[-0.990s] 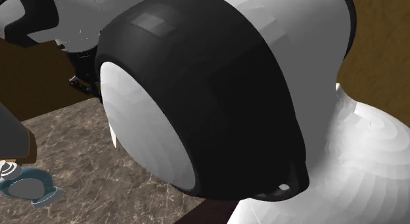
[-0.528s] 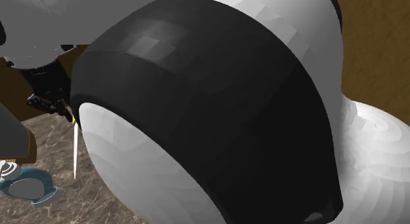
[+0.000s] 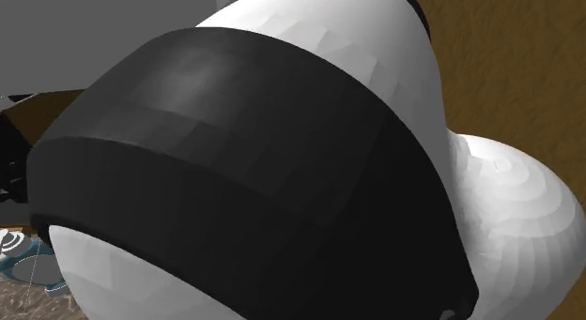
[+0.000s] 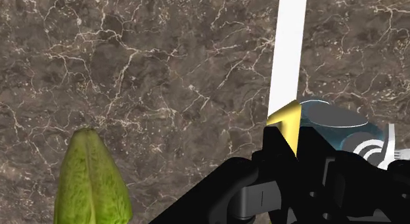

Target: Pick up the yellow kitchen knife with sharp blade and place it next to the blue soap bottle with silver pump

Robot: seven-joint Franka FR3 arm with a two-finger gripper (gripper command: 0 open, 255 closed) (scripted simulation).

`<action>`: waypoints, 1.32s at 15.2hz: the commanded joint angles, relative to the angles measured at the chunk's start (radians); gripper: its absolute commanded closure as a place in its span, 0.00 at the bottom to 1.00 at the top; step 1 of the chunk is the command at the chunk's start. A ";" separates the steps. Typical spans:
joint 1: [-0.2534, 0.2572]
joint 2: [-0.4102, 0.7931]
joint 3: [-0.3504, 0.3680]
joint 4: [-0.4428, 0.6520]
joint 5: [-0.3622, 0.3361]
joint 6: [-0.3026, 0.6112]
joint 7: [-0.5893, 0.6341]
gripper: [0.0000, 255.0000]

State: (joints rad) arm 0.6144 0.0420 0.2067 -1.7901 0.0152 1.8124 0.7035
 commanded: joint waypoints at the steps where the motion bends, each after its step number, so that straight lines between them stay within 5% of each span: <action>1: 0.023 0.026 0.021 0.032 -0.006 -0.006 0.047 1.00; 12: 0.183 0.227 0.120 0.286 -0.073 -0.064 0.309 1.00; 20: 0.360 0.486 0.152 0.659 -0.164 -0.188 0.482 1.00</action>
State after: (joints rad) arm 0.9376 0.4667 0.3562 -1.2207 -0.1281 1.6545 1.1555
